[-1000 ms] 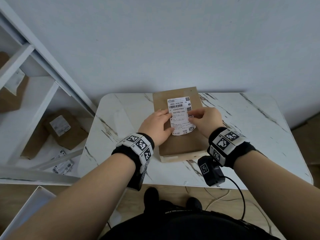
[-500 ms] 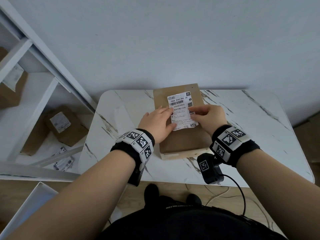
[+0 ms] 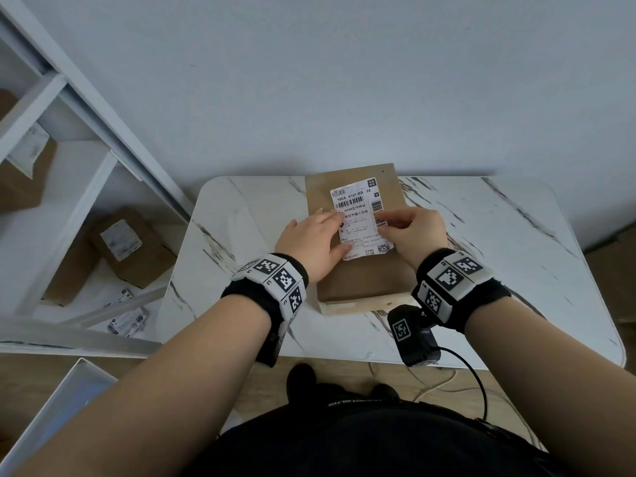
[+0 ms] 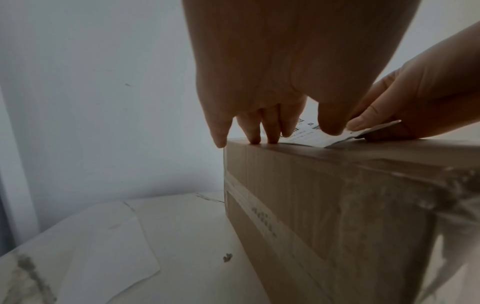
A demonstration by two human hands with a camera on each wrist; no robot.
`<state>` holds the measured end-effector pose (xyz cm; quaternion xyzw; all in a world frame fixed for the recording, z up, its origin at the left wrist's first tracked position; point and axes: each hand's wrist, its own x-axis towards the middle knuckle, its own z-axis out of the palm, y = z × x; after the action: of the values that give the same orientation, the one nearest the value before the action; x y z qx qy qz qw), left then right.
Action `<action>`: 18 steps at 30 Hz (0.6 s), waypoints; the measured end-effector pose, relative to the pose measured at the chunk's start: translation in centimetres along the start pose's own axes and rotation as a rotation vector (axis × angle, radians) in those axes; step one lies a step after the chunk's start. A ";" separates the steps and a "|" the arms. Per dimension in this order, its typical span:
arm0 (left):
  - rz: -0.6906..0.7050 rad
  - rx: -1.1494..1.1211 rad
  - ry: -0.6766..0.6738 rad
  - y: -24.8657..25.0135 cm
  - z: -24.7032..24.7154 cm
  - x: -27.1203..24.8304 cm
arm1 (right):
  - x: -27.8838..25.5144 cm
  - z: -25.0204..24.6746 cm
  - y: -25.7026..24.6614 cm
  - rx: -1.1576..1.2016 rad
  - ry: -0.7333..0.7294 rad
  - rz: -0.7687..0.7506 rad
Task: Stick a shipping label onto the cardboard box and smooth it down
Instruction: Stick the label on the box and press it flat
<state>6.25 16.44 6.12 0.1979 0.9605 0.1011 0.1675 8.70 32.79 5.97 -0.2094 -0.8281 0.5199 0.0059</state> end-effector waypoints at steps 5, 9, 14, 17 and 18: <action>-0.003 0.012 -0.008 0.1 0.0 -0.1 | 0.0 0.1 0.0 -0.012 0.014 0.003; 0.004 0.032 0.003 0.1 0.1 -0.1 | 0.0 0.1 0.0 -0.023 0.006 0.007; 0.002 0.031 0.006 0.0 0.2 -0.1 | -0.1 0.1 0.1 -0.036 0.001 0.006; 0.003 0.024 0.014 0.0 0.2 -0.2 | -0.1 0.1 0.1 -0.044 0.002 0.002; 0.005 0.027 0.016 0.0 0.2 -0.3 | -0.1 0.1 0.1 -0.049 0.003 0.001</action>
<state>6.56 16.40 6.00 0.2017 0.9626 0.0900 0.1570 8.81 32.66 5.84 -0.2107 -0.8406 0.4990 0.0016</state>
